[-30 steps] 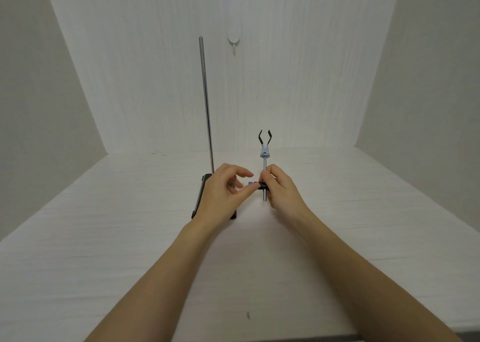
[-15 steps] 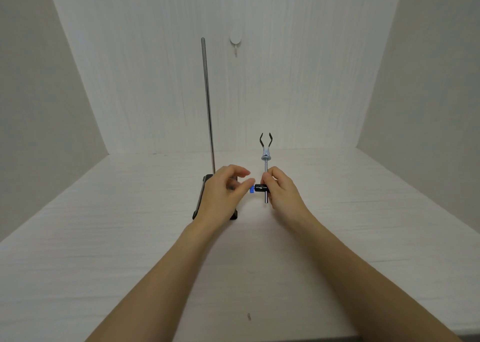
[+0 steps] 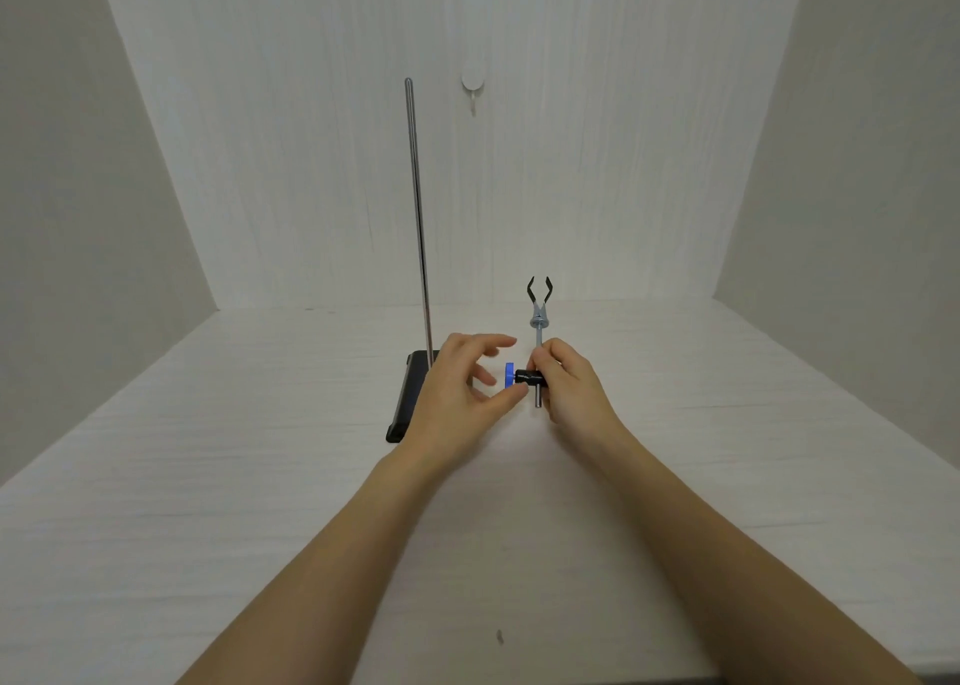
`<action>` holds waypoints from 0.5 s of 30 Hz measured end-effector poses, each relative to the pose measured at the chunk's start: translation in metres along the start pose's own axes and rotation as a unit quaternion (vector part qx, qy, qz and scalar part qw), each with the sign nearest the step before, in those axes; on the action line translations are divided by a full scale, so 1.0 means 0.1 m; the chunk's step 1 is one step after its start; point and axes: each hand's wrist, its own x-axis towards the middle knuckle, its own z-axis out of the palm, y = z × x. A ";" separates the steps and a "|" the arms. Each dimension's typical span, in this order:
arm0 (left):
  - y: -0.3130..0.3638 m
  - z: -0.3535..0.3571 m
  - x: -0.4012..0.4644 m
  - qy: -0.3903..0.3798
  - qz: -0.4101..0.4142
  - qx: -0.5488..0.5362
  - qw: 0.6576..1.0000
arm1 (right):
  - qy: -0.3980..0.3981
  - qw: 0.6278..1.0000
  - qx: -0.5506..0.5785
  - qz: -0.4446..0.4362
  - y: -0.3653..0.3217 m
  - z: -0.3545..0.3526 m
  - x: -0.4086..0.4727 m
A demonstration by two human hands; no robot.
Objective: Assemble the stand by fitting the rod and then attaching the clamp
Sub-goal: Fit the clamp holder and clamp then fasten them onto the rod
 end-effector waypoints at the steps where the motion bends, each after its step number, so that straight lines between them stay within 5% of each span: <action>1: 0.00 -0.01 0.00 -0.011 0.016 0.002 1.000 | -0.001 1.000 0.008 0.008 0.00 0.00 0.01; 9: -0.09 -0.04 0.02 -0.031 0.043 0.042 0.998 | -0.014 0.999 0.030 0.020 -0.01 -0.01 0.02; 15: -0.10 -0.03 0.04 0.017 -0.035 -0.062 0.997 | -0.060 0.998 0.030 -0.012 -0.04 0.00 -0.04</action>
